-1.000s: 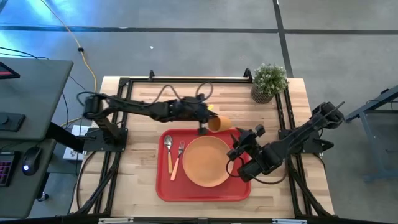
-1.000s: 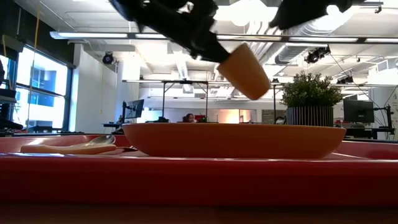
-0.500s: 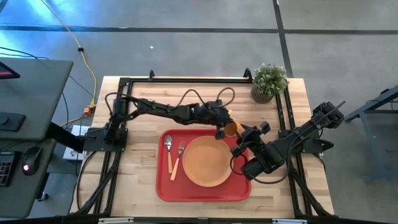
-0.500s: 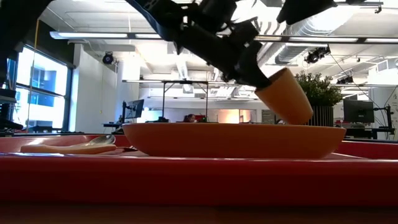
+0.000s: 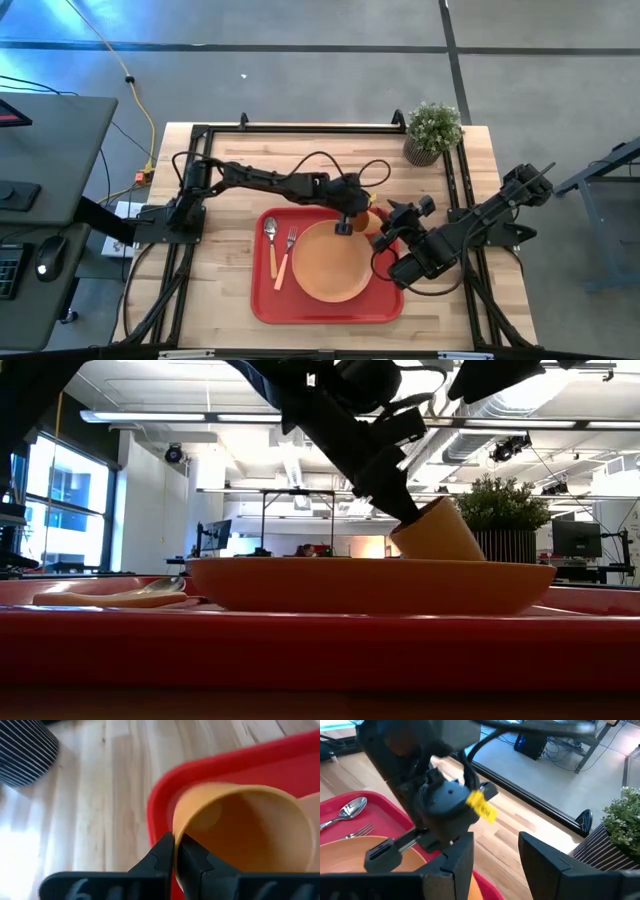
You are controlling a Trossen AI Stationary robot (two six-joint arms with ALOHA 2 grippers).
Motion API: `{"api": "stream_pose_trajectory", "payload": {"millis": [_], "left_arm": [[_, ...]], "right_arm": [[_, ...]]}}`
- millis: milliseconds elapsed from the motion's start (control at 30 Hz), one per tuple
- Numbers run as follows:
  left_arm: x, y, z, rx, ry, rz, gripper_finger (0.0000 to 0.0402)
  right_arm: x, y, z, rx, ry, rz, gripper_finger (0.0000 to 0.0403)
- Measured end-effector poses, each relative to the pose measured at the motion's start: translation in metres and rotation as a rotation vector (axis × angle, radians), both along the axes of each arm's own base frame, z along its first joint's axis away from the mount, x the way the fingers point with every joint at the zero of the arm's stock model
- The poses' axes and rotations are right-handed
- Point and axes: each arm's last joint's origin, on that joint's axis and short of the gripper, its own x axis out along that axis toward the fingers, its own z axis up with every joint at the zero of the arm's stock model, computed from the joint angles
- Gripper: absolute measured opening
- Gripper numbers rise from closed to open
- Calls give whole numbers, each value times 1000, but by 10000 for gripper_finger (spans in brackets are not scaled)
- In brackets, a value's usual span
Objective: Pick and place plate/cup/fork/spoon on tray
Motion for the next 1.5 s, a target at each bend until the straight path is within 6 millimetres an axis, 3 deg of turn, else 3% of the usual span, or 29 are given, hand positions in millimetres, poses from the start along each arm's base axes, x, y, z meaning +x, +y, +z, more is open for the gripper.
{"api": "stream_pose_trajectory", "payload": {"millis": [600,900,1500], "left_arm": [[2,-28,20,-17,77,-46,10],[3,-28,21,-19,63,-38,13],[12,-19,15,-42,2,3,117]], "right_arm": [[3,2,-1,58,-12,0,147],[0,9,-1,77,-11,27,147],[-2,14,-1,58,-44,46,147]]}}
